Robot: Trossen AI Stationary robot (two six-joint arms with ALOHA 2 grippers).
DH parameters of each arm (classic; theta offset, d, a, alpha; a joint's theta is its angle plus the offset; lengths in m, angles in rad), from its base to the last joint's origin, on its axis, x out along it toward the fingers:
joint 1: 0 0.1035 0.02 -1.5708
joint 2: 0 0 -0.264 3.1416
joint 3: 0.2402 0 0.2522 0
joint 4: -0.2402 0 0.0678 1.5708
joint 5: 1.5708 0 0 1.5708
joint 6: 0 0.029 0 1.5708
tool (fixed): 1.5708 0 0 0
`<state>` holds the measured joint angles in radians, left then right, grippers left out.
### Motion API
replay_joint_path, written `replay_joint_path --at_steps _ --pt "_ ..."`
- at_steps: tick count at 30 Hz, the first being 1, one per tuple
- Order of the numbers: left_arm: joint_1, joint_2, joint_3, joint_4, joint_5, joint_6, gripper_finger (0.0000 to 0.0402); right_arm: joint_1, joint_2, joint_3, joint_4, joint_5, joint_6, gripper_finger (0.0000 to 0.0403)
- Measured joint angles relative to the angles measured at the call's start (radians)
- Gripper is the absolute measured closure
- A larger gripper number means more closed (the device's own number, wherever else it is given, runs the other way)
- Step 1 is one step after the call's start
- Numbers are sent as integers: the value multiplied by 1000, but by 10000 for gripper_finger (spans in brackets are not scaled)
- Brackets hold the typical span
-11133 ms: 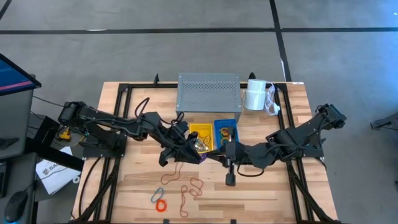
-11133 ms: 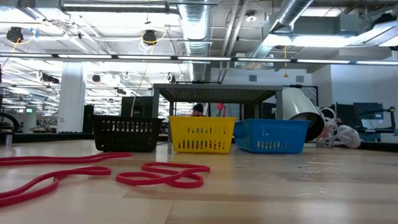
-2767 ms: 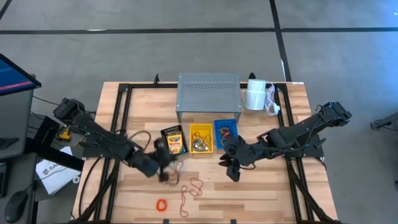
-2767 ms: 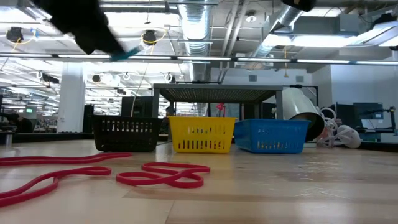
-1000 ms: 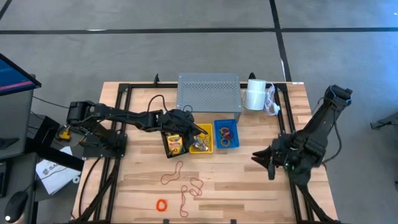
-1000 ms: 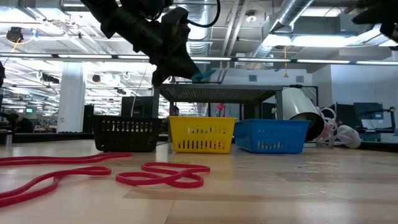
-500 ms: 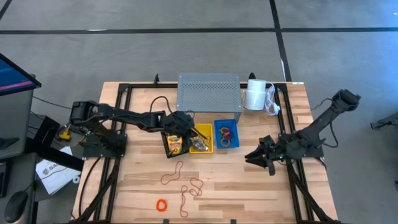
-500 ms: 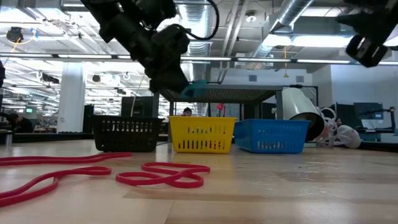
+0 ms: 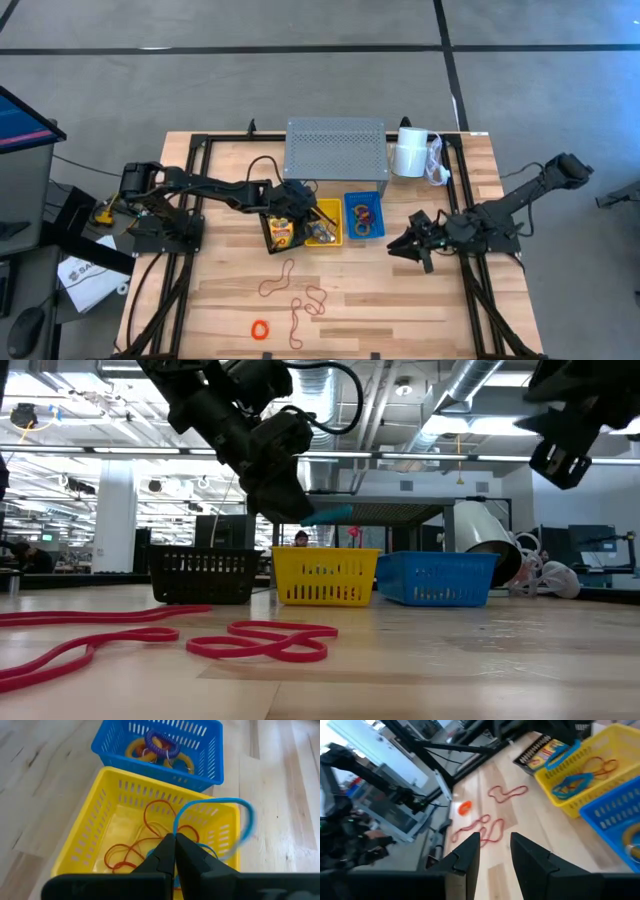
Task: Pick & Place Office Desk Supplies
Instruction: Put the blue rubber band into the yellow basket
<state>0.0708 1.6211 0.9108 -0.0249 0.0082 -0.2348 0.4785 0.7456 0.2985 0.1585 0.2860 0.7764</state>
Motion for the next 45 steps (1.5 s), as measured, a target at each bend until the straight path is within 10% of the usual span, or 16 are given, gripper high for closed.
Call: replay_joint_path --at_steps 45 --pt "0 -1 -1 -32 0 -8 397 -15 0 0 -121 3 1 297"
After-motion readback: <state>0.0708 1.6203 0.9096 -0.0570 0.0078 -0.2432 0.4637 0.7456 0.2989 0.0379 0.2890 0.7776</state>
